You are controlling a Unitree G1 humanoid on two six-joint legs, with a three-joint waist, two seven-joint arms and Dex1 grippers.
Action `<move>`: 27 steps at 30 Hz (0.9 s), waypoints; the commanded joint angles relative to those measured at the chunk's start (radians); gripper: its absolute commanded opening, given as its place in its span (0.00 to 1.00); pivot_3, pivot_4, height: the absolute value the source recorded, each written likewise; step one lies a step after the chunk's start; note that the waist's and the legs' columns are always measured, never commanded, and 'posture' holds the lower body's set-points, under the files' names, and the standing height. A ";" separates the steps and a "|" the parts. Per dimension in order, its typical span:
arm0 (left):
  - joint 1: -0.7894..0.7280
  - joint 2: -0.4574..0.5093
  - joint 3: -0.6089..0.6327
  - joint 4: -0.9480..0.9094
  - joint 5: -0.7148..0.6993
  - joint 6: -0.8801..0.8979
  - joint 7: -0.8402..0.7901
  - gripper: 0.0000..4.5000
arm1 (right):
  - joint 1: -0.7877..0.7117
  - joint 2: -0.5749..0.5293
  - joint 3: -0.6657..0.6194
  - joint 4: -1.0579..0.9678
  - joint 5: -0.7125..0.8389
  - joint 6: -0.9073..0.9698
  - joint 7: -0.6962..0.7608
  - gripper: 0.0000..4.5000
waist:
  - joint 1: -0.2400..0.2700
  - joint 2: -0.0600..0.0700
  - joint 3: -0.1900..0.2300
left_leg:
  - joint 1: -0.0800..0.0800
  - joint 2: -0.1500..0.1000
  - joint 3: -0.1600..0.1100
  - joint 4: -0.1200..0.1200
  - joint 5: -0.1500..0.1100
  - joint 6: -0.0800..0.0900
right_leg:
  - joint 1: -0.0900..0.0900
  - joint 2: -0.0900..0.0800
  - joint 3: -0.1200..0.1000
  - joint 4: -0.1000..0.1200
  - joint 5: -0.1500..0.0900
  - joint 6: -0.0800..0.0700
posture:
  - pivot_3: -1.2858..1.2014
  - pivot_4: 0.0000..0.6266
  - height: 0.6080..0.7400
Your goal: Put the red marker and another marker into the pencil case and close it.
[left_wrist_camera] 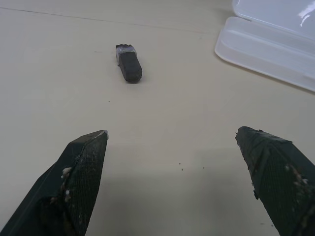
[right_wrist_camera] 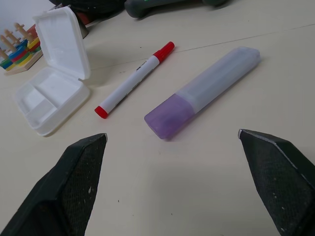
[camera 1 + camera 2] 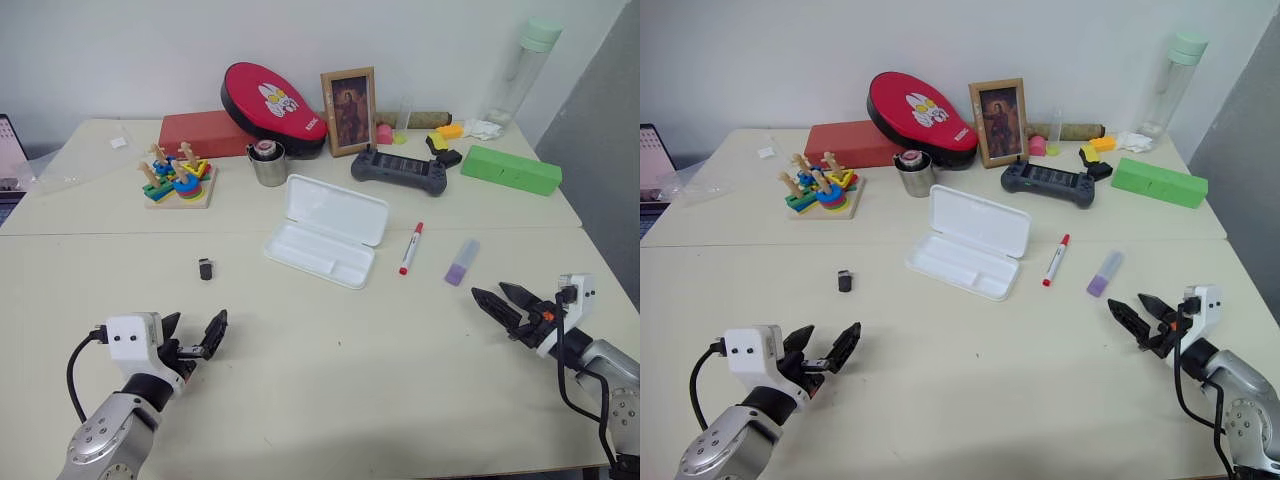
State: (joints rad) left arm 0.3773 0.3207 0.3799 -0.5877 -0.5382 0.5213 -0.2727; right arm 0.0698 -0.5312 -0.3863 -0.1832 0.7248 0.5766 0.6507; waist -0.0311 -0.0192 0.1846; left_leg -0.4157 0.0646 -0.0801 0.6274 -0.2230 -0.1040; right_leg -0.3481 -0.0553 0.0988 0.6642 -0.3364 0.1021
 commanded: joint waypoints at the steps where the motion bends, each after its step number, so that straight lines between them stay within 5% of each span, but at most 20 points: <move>1: -0.003 0.010 0.004 -0.026 -0.007 -0.006 -0.006 0.99 | -0.002 0.000 -0.012 -0.020 0.006 -0.017 0.012 1.00 | 0.000 0.000 0.000 | 0.000 0.000 0.000 0.000 0.000 0.000 | 0.000 0.000 0.000 0.000 0.000 0.000 | 0.52 0.24 1.00; 7: -0.008 0.056 0.042 -0.034 -0.059 0.015 -0.050 0.99 | -0.004 -0.014 -0.002 -0.033 0.009 -0.009 0.025 1.00 | 0.000 0.000 0.000 | 0.000 0.000 0.000 0.000 0.000 0.000 | 0.000 0.000 0.000 0.000 0.000 0.000 | 0.52 0.24 1.00; 17: 0.036 0.275 0.182 -0.076 -0.280 0.114 -0.259 0.99 | -0.045 -0.047 0.025 -0.092 0.041 0.039 0.064 1.00 | 0.000 0.001 0.000 | 0.000 0.000 0.000 0.000 0.000 0.000 | 0.000 0.000 0.000 0.000 0.000 0.000 | 0.52 0.24 1.00; 27: 0.065 0.372 0.200 -0.078 -0.260 0.108 -0.333 0.99 | -0.131 -0.066 0.100 -0.136 0.036 0.081 0.070 1.00 | -0.001 0.001 0.000 | 0.000 0.000 0.000 0.000 0.000 0.000 | -0.001 0.000 0.000 0.000 0.000 0.000 | 0.52 0.24 1.00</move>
State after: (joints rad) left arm 0.4391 0.6801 0.5510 -0.6374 -0.8034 0.6453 -0.5886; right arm -0.0500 -0.5827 -0.2851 -0.2903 0.7583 0.6623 0.7147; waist -0.0318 -0.0183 0.1844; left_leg -0.4157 0.0651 -0.0799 0.6270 -0.2230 -0.1040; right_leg -0.3491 -0.0551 0.0989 0.6645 -0.3365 0.1018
